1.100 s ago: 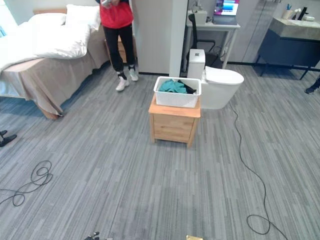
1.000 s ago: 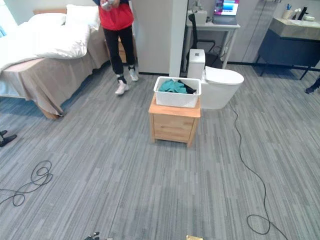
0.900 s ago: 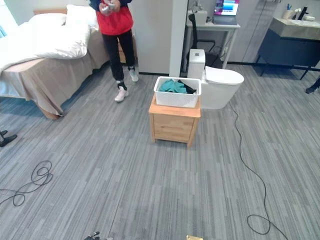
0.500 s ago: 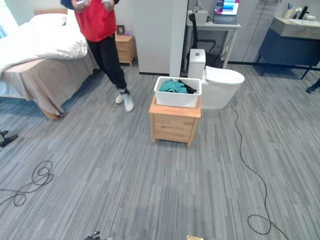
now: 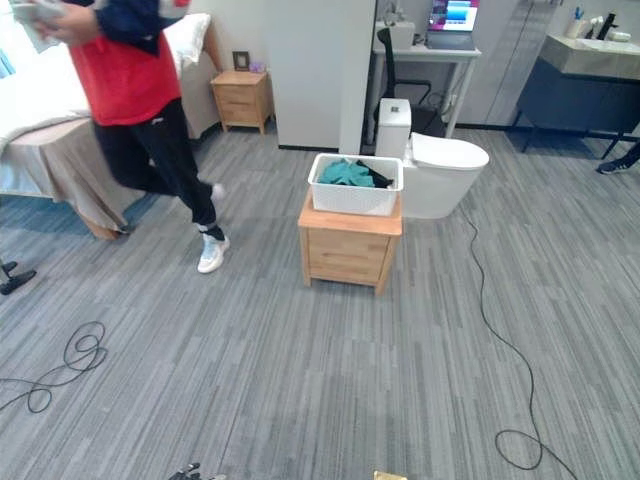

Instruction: Grab the laundry basket,head to the washer,open it,put in the laundry and shut it.

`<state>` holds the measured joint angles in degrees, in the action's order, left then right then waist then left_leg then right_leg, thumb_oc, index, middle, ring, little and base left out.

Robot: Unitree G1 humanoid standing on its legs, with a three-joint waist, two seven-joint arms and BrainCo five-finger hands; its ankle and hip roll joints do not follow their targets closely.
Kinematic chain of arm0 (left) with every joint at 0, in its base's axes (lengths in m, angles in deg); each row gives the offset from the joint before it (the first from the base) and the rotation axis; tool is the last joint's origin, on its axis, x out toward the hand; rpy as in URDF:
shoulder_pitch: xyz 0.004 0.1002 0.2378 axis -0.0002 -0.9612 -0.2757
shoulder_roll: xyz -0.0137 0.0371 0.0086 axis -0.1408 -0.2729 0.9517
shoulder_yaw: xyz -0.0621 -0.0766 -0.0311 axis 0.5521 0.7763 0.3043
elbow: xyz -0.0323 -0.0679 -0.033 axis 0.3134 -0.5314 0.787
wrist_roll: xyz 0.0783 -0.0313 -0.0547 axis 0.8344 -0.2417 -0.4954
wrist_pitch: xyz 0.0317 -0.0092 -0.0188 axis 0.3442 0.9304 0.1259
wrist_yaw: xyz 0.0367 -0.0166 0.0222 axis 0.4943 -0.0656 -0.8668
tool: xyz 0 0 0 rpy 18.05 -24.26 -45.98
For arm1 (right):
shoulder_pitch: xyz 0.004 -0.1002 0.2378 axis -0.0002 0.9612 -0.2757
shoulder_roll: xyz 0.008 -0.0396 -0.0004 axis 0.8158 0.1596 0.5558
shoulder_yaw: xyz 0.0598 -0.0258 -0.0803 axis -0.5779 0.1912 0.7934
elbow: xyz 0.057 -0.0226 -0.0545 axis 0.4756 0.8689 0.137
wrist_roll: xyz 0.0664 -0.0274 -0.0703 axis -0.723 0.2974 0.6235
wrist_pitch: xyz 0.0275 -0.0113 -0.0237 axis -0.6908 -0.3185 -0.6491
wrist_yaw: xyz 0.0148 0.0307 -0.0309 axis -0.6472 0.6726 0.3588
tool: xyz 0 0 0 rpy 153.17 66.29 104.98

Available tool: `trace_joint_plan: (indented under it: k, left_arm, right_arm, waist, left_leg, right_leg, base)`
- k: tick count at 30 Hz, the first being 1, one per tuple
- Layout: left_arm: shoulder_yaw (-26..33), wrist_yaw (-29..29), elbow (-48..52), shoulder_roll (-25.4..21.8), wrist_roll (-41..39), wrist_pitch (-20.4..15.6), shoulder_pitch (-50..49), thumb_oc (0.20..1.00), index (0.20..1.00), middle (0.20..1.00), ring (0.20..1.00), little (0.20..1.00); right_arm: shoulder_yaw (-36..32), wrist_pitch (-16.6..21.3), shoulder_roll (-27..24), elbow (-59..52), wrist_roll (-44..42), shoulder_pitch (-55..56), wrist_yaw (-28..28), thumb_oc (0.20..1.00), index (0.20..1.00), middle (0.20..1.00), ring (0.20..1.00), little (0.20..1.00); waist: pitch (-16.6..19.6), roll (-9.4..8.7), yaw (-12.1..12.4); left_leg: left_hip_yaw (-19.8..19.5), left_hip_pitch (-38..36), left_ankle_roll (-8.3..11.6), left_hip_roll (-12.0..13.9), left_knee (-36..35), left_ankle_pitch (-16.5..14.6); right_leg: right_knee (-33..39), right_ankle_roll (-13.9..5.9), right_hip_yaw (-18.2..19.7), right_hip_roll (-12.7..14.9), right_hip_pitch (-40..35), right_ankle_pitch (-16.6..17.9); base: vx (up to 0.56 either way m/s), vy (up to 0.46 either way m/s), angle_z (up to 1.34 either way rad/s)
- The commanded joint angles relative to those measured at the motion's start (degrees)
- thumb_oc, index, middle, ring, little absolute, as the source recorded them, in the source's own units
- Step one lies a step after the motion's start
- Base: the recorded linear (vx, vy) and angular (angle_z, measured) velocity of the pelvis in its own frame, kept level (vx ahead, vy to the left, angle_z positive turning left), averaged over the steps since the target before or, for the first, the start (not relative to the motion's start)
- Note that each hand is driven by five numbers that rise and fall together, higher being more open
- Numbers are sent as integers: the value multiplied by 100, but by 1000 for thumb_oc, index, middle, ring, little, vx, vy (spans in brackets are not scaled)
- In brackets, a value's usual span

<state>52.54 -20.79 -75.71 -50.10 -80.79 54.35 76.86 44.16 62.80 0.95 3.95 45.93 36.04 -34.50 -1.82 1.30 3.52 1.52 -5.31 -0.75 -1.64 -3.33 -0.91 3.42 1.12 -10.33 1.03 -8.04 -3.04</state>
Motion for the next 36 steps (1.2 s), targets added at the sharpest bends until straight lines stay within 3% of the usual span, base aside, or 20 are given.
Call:
trace_joint_plan:
  k: [1, 12, 13, 14, 18, 19, 20, 21, 22, 23, 24, 25, 28, 31, 32, 33, 35, 36]
  left_arm:
    - [-51, 25, -205, 189, -51, -217, 364, 1000, 1000, 1000, 1000, 1000]
    - [74, 92, -121, 194, -104, -179, 347, 1000, 1000, 1000, 1000, 1000]
    - [89, 95, -86, 193, -112, -175, 358, 1000, 1000, 1000, 1000, 1000]
    - [129, 98, -85, 222, -142, -186, 412, 1000, 1000, 1000, 1000, 1000]
    - [145, 122, -56, 261, -117, -152, 438, 1000, 1000, 1000, 1000, 1000]
    - [93, 158, 25, 226, -65, -139, 399, 1000, 1000, 1000, 1000, 1000]
    - [78, 227, 141, 161, -30, -140, 343, 1000, 1000, 1000, 1000, 1000]
    - [99, 207, 121, 189, 27, -140, 319, 1000, 1000, 1000, 1000, 1000]
    - [99, 207, 121, 189, 27, -140, 319, 1000, 1000, 1000, 1000, 1000]
    - [99, 185, 39, 224, 158, -131, 276, 1000, 1000, 1000, 1000, 1000]
    - [102, 193, -34, 178, 231, -113, 215, 1000, 1000, 1000, 1000, 1000]
    - [102, 193, -34, 178, 232, -113, 214, 1000, 1000, 1000, 1000, 1000]
    - [51, 207, -63, 72, 205, -138, 254, 1000, 1000, 1000, 1000, 1000]
    - [51, 207, -63, 72, 205, -138, 255, 1000, 1000, 1000, 1000, 1000]
    - [38, 213, -74, 54, 199, -137, 280, 1000, 1000, 1000, 1000, 1000]
    - [8, 203, -92, 23, 177, -143, 364, 1000, 1000, 1000, 1000, 1000]
    - [48, 210, -17, 23, 165, -145, 463, 1000, 1000, 1000, 1000, 1000]
    - [78, 219, 8, 78, 202, -130, 480, 1000, 1000, 1000, 1000, 1000]
  right_arm:
    - [209, -14, 166, 468, -44, -43, -92, 1000, 1000, 1000, 1000, 1000]
    - [118, -61, 123, 487, -22, -153, -100, 1000, 1000, 1000, 1000, 1000]
    - [112, -65, 110, 485, -30, -187, -95, 1000, 1000, 1000, 1000, 1000]
    - [115, -75, 76, 446, -22, -244, -69, 1000, 1000, 1000, 1000, 1000]
    - [127, -79, 23, 453, 55, -261, -47, 1000, 1000, 1000, 1000, 1000]
    - [112, -83, -18, 476, 72, -275, -50, 1000, 1000, 1000, 1000, 1000]
    - [-73, -57, -49, 516, -24, -283, -30, 1000, 1000, 1000, 1000, 1000]
    - [-234, -60, -137, 518, -142, -269, -27, 1000, 1000, 1000, 1000, 1000]
    - [-234, -60, -137, 518, -142, -268, -27, 1000, 1000, 1000, 1000, 1000]
    - [-439, -52, -200, 503, -261, -224, -29, 1000, 1000, 1000, 1000, 1000]
    - [-647, -14, -270, 496, -383, -102, 6, 1000, 1000, 1000, 1000, 1000]
    - [-647, -14, -270, 495, -383, -101, 6, 1000, 1000, 1000, 1000, 1000]
    - [-880, -24, -339, 401, -661, -63, 35, 1000, 1000, 1000, 1000, 1000]
    - [-880, -24, -339, 401, -661, -64, 35, 1000, 1000, 1000, 1000, 1000]
    - [-927, -38, -343, 397, -705, -54, 19, 1000, 1000, 1000, 1000, 1000]
    - [-1013, -82, -367, 453, -741, 36, -35, 1000, 1000, 1000, 1000, 1000]
    - [-1207, -130, -359, 523, -837, 244, -96, 1000, 1000, 1000, 1000, 1000]
    - [-1292, -192, -367, 553, -816, 320, -135, 1000, 1000, 1000, 1000, 1000]
  waist:
    - [140, -97, 174]
    - [-8, -149, 281]
    - [-78, -194, 304]
    - [-206, -238, 374]
    - [-192, -196, 444]
    - [-183, -138, 492]
    - [-257, 98, 430]
    - [-358, 249, 341]
    - [-357, 248, 341]
    - [-487, 454, 202]
    - [-505, 535, 45]
    - [-523, 533, 37]
    - [-598, 441, -192]
    - [-605, 444, -195]
    - [-604, 391, -214]
    - [-629, 291, -328]
    - [-574, 184, -409]
    - [-503, 182, -459]
  left_leg:
    - [-326, 198, 484, 559, -167, 70]
    - [-130, 22, 358, 569, -166, 19]
    - [-133, 201, 340, 522, 195, -95]
    - [-201, 615, 274, 394, 870, -405]
    - [-252, 728, 114, 250, 1041, -561]
    - [-242, 725, 22, 232, 1064, -525]
    - [-342, 637, -76, 267, 1117, -548]
    - [-380, 476, -114, 258, 1123, -527]
    - [-379, 478, -114, 258, 1124, -527]
    - [-460, 131, -164, 292, 1031, -482]
    - [-639, -152, -156, 340, 903, -405]
    - [-645, -175, -156, 335, 896, -406]
    - [-861, -519, -140, 239, 731, -601]
    - [-864, -528, -139, 243, 728, -601]
    - [-882, -592, -128, 193, 717, -668]
    - [-1089, -824, -76, 114, 707, -879]
    - [-1332, -933, -26, 33, 813, -1066]
    - [-1523, -1107, 23, 93, 857, -1175]
  right_leg:
    - [158, -514, 222, 730, 283, 538]
    - [158, -566, 288, 815, 277, 543]
    - [158, -558, 297, 872, 274, 565]
    - [158, -583, 274, 1020, 265, 576]
    - [-132, -621, 212, 1162, 294, 567]
    - [-835, -606, 240, 1223, 515, 490]
    - [-2795, -626, 463, 1160, 1415, 595]
    - [-3638, -660, 513, 1305, 1797, 855]
    - [-3638, -660, 513, 1305, 1798, 855]
    - [-4603, -733, 556, 1505, 2313, 1349]
    - [-4669, -839, 691, 1460, 2738, 1626]
    - [-4680, -841, 689, 1468, 2720, 1614]
    - [-3442, -940, 1071, 1340, 2814, 1954]
    - [-3438, -939, 1066, 1339, 2803, 1955]
    - [-3083, -965, 1100, 1392, 2723, 2022]
    - [-1558, -943, 1397, 1428, 2427, 2122]
    - [-496, -937, 2047, 1490, 2187, 2180]
    - [68, -937, 1860, 1667, 2143, 2182]
  base:
    - [0, 0, 0]
    - [34, 34, -1]
    - [-19, 137, -21]
    - [-35, 108, -22]
    - [32, 159, -10]
    - [45, 351, 8]
    - [90, 473, -3]
    - [69, 362, -17]
    - [154, 253, -15]
    - [260, 129, 0]
    - [261, 128, 54]
    - [243, -36, 75]
    - [202, -77, 74]
    - [62, -26, 72]
    - [352, -164, 17]
    - [491, -221, 4]
    - [676, -321, 35]
    - [597, -302, 111]
